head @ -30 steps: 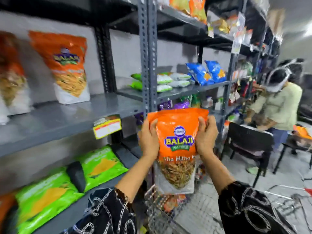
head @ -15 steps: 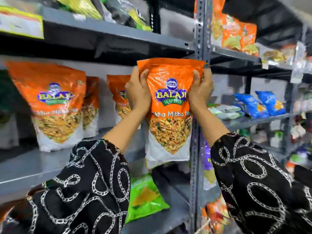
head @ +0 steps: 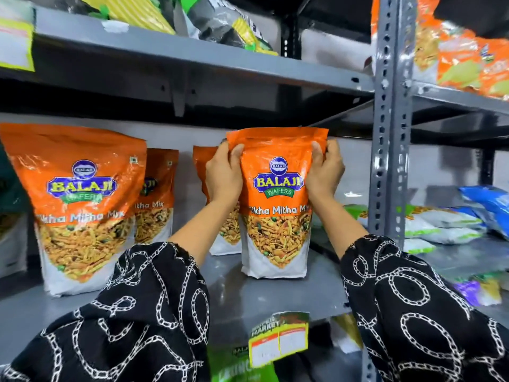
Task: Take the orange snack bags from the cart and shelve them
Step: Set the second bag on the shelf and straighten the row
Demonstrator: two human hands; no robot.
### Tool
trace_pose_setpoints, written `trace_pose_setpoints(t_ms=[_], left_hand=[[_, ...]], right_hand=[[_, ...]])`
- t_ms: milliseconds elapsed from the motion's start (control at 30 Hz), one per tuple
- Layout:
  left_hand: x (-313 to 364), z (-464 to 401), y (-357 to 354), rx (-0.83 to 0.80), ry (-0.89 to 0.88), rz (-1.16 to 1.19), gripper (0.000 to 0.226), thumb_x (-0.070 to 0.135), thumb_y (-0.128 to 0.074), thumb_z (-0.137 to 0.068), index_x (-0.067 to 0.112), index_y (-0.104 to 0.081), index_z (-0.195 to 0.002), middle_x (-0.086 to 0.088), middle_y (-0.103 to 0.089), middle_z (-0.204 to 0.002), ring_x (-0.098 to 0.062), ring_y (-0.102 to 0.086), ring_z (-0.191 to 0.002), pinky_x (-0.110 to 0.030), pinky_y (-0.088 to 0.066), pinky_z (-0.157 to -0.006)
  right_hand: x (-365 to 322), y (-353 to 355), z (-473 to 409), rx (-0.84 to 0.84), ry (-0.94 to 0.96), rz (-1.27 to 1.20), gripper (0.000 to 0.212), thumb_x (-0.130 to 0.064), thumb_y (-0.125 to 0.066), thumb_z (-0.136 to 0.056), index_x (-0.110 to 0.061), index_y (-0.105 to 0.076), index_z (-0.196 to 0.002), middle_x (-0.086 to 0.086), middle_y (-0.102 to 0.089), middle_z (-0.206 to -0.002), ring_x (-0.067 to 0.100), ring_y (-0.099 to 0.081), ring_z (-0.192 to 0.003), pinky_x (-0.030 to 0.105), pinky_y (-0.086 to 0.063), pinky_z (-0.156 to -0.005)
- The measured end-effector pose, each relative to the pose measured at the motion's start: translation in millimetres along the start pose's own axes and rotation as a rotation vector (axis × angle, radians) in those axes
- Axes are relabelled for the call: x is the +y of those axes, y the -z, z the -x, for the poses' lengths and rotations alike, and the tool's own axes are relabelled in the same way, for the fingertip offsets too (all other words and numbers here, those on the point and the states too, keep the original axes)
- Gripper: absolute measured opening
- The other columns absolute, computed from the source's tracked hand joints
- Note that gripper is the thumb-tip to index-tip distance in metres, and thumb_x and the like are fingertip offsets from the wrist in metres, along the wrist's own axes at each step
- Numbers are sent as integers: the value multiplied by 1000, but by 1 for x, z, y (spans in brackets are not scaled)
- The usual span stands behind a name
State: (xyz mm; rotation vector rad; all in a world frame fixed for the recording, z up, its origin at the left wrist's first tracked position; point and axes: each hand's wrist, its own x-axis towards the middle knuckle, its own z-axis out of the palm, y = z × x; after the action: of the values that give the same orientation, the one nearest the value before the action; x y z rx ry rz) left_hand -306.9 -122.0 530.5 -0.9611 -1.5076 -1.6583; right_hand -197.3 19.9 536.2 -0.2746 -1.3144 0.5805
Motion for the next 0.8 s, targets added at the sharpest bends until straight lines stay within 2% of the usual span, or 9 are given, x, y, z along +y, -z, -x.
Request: trace_pose_setpoints(t_ms=[100, 167, 267, 333, 400, 533, 600, 667, 800], left_hand=[[-12, -2, -8, -12, -1, -14, 26, 46, -42, -95, 24, -55, -94, 12, -62, -87, 5, -55, -69, 2, -42, -60], [-16, -5, -9, -12, 17, -25, 24, 47, -43, -94, 25, -53, -91, 7, -64, -87, -11, -65, -77, -21, -53, -68], [-16, -10, -4, -18, 30, -113, 36, 50, -45, -92, 17, -55, -99, -5, -71, -94, -27, -67, -86, -36, -55, -72], [-16, -9, 8, 28, 41, -151, 42, 52, -47, -90, 16, -53, -109, -11, -71, -101, -30, -66, -92, -38, -53, -77], [-15, -5, 25, 81, 31, -123, 43, 48, -50, -90, 16, -48, -117, -10, -66, -110, -27, -62, -99, -33, -48, -77], [-18, 15, 81, 166, -66, -98, 48, 35, -54, -91, 10, -40, -130, -11, -50, -129, -23, -46, -118, -33, -38, -96], [-25, 24, 116, 219, -58, -133, 56, 34, -57, -89, 9, -35, -134, -13, -44, -136, -27, -38, -127, -40, -33, -108], [-39, 33, 156, 241, 8, -192, 67, 37, -61, -86, 10, -29, -138, -15, -35, -144, -30, -29, -135, -47, -27, -114], [-74, 58, 233, 199, 200, -387, 91, 39, -71, -78, 2, -19, -143, -25, -22, -151, -38, -17, -141, -49, -16, -115]], right_hand=[[15, -9, 0, -15, -31, -3, 25, -38, -44, -97, -20, -41, -80, -16, -49, -61, -8, -52, -54, 7, -34, -43], [20, -12, -1, -18, -44, 5, 22, -38, -43, -97, -22, -42, -82, -13, -54, -67, -3, -53, -58, 16, -39, -48], [17, -13, -1, -19, -56, 13, 21, -38, -43, -97, -18, -48, -91, 1, -65, -88, 8, -61, -74, 30, -51, -64], [12, -11, 4, 28, -28, 83, 30, -40, -45, -95, -17, -51, -113, 8, -63, -114, 21, -57, -104, 32, -43, -86], [1, -11, 15, 114, 55, 144, 45, -42, -48, -93, -19, -44, -131, 8, -50, -135, 20, -44, -123, 29, -31, -95], [-38, -17, 60, 152, 209, 81, 45, -38, -52, -93, -19, -43, -132, 10, -40, -141, 17, -37, -129, 24, -27, -99], [-53, -27, 92, 51, 235, 3, 41, -32, -52, -92, -11, -45, -127, 14, -45, -133, 24, -41, -125, 30, -31, -103], [-69, -44, 129, -141, 135, -51, 41, -23, -55, -90, -5, -45, -126, 19, -50, -126, 30, -47, -117, 37, -36, -101], [-99, -84, 203, -766, -244, -135, 46, -7, -61, -87, 0, -39, -127, 22, -54, -114, 33, -58, -95, 36, -45, -82]])
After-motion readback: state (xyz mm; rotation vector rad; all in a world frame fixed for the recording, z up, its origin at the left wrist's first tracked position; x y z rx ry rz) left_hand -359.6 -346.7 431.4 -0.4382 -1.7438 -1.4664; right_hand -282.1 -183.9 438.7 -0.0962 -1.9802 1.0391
